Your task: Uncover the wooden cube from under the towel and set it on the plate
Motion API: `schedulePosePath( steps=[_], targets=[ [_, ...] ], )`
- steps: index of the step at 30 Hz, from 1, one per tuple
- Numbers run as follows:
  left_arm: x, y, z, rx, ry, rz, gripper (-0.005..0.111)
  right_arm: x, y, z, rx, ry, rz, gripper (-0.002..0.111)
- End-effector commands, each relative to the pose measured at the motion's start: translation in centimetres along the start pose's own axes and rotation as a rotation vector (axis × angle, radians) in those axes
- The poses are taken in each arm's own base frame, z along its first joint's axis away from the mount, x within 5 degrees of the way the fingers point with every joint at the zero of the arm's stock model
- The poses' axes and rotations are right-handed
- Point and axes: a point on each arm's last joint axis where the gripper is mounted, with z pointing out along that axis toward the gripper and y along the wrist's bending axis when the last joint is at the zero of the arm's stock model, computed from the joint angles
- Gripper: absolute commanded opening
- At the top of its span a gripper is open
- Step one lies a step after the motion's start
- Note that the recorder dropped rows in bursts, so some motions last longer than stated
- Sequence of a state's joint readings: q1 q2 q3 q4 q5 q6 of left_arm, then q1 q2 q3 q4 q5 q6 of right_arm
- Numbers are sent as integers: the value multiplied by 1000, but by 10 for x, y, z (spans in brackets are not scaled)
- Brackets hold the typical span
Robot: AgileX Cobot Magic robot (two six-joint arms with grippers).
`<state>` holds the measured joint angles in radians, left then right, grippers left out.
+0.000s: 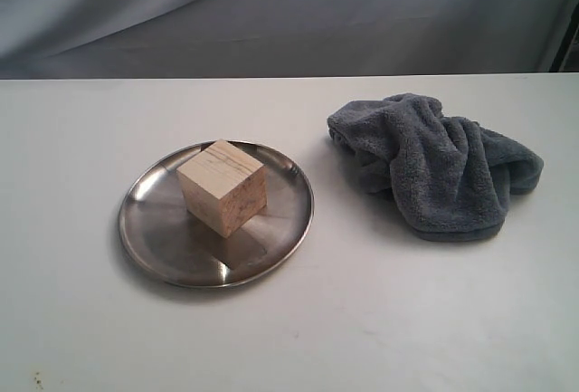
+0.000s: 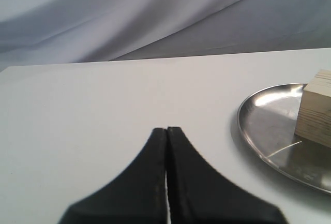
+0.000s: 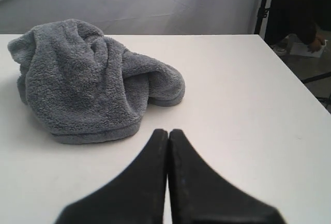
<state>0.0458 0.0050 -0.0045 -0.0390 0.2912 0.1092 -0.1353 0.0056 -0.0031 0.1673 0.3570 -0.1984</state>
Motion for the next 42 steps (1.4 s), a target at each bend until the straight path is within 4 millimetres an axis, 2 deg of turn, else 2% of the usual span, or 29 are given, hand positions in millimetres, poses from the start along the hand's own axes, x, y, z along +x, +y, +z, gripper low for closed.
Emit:
schedulePosePath(
  steps=[1, 42],
  targets=[
    [1, 0, 0, -1, -7, -4, 0, 0, 0, 0, -6, -9, -5, 0],
    [1, 0, 0, -1, -7, -4, 0, 0, -7, 0, 71, -8, 55, 0]
  ],
)
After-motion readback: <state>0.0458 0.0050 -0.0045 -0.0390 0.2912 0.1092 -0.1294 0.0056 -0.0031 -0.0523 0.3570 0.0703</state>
